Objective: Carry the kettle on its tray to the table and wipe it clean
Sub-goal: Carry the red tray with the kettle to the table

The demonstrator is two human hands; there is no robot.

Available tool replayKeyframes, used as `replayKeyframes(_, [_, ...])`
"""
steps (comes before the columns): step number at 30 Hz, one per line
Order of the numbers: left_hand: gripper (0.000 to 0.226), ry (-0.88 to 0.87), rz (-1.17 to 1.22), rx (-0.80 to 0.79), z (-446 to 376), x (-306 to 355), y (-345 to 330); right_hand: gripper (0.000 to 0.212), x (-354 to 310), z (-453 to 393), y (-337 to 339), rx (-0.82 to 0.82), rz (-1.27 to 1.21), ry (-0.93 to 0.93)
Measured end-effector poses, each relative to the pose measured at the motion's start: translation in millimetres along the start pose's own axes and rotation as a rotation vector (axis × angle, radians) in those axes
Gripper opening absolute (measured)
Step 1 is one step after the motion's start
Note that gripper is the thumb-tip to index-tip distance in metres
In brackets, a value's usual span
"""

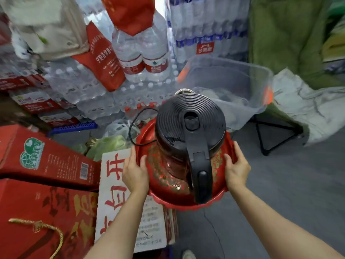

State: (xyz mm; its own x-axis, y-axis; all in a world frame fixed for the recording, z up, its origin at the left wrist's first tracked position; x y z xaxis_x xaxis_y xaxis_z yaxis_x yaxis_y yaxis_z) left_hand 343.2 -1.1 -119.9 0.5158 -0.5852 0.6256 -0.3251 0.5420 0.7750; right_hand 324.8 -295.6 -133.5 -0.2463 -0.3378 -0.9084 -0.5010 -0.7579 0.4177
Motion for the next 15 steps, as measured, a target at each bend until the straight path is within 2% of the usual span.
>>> replayKeyframes(9, [0.055, -0.27, -0.015, -0.134, 55.8, 138.2, -40.2, 0.055, -5.1, -31.0, 137.9, 0.298, 0.026, -0.07])
replayKeyframes(15, [0.055, -0.398, -0.049, -0.255, 113.9, 214.9, -88.2, 0.054, 9.9, -46.3, 233.1, 0.436, 0.009, -0.115])
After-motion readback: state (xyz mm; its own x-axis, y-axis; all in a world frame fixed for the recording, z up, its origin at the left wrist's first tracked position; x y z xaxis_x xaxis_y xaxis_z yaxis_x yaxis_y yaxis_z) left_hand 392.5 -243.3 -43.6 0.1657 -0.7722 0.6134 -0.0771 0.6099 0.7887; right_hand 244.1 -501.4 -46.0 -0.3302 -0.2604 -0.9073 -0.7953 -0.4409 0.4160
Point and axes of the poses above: each hand's wrist, its own z-axis away from the middle knuckle, its own y-axis out of the back of the hand, x = y × z, the point moved 2 cm from there along -z, towards the middle knuckle, and after that the axes turned 8 degrees about y, right-handed, at the moved point
